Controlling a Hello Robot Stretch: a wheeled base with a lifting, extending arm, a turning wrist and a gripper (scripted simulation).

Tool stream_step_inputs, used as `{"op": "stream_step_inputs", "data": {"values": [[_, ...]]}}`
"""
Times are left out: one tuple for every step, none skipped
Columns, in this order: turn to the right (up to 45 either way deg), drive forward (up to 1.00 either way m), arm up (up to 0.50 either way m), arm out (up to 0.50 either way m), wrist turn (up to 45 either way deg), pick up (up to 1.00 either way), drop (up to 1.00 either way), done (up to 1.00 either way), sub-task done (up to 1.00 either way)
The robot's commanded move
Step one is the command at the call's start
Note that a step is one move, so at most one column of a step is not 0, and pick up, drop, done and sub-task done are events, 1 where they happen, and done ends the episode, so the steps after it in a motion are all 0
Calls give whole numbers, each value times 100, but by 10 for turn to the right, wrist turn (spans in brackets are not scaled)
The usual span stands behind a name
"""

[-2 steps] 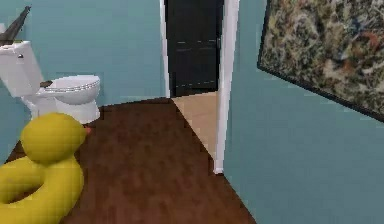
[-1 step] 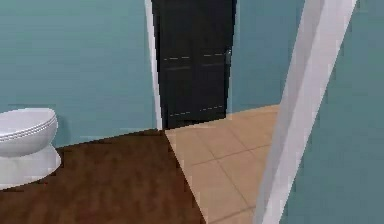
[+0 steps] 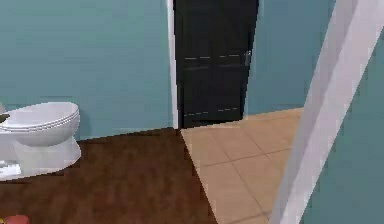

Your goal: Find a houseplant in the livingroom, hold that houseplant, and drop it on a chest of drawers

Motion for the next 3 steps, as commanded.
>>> {"op": "stream_step_inputs", "data": {"values": [[0, 40, 0, 0, 0, 0, 0, 0, 0], [-150, 0, 0, 0, 0, 0, 0, 0, 0], [-30, 0, 0, 0, 0, 0, 0, 0, 0]]}}
